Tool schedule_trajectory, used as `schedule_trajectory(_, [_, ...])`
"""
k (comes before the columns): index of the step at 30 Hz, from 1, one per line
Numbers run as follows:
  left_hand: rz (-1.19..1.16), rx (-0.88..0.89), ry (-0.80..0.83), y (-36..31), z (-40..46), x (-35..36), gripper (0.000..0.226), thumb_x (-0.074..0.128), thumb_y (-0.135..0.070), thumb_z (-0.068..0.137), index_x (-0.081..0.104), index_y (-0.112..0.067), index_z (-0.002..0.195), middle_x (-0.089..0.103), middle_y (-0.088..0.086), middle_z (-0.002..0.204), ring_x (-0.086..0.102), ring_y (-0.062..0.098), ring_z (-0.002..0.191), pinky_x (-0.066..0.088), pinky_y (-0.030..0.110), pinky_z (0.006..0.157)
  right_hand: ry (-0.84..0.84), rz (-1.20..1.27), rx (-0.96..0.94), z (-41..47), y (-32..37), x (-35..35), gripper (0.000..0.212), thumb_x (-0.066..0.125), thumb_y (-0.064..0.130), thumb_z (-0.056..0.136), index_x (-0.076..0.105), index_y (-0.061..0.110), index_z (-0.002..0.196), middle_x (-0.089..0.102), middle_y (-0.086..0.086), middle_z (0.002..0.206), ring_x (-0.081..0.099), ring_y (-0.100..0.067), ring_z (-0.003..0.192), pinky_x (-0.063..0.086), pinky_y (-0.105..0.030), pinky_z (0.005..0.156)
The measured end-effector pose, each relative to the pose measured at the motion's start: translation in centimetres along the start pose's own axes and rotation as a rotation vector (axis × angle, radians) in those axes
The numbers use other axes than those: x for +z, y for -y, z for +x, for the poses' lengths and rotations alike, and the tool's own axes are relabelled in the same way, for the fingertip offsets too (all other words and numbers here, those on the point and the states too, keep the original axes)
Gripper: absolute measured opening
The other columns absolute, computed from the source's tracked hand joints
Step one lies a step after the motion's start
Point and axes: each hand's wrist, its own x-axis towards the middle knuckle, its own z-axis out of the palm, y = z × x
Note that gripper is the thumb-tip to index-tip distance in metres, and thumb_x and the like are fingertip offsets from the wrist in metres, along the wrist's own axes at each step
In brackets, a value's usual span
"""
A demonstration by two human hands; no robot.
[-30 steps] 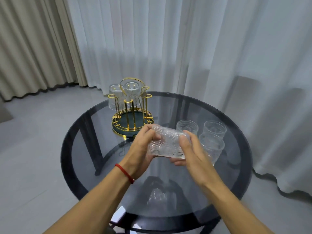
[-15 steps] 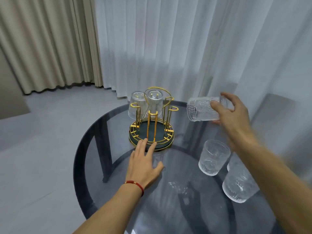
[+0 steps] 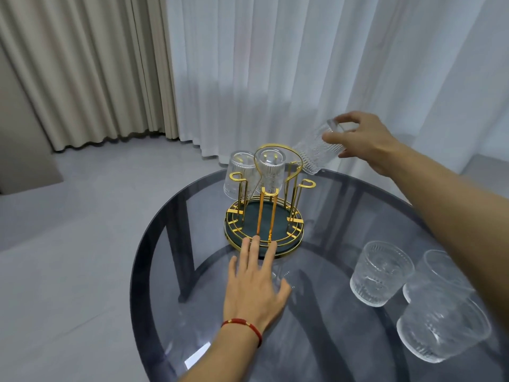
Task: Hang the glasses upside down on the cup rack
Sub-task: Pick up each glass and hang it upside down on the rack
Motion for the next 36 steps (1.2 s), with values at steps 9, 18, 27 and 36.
schedule_trajectory(9, [-0.008, -0.004, -0.007, -0.1, 0.0, 0.1, 0.076, 0.027, -0.062, 0.093, -0.005, -0.037, 0.157, -0.012, 0.004, 0.168, -0.02, 0.023, 0.151, 0.003, 0.05, 0.124, 0.218, -0.145, -0.035, 1.3, 0.2, 2.0, 0.067, 0.092, 0.023, 0.072, 0.067, 0.031, 0.134, 0.063, -0.013, 0.127, 0.063, -0.028, 0.114, 0.057, -0.044, 0.097])
schedule_trajectory(18, [-0.02, -0.005, -0.006, 0.0, 0.1, 0.1, 0.076, 0.028, -0.062, 0.093, -0.004, -0.038, 0.157, -0.011, 0.003, 0.168, -0.02, 0.023, 0.151, 0.003, 0.049, 0.124, 0.369, -0.364, -0.146, 0.8, -0.1, 3.9, 0.073, 0.093, 0.022, 0.072, 0.057, 0.031, 0.136, 0.059, -0.004, 0.126, 0.062, -0.027, 0.108, 0.048, -0.037, 0.091])
schedule_trajectory(27, [-0.033, -0.01, -0.023, -0.1, 0.1, 0.1, 0.074, 0.031, -0.061, 0.093, 0.001, -0.038, 0.157, -0.007, 0.003, 0.168, -0.017, 0.023, 0.152, 0.005, 0.05, 0.124, 0.408, -0.343, -0.159, 0.2, -0.8, 5.4, 0.071, 0.091, 0.015, 0.074, 0.055, 0.027, 0.134, 0.06, -0.001, 0.138, 0.06, -0.025, 0.113, 0.053, -0.044, 0.099])
schedule_trajectory(36, [-0.008, 0.001, -0.025, 0.2, 0.1, -0.3, 0.074, 0.033, -0.06, 0.094, 0.005, -0.037, 0.158, -0.002, 0.004, 0.169, -0.012, 0.023, 0.153, 0.011, 0.048, 0.123, 0.361, -0.29, -0.06, -2.9, -2.0, 2.6, 0.067, 0.073, 0.009, 0.091, 0.045, 0.019, 0.15, 0.05, -0.012, 0.15, 0.057, -0.026, 0.127, 0.05, -0.043, 0.106])
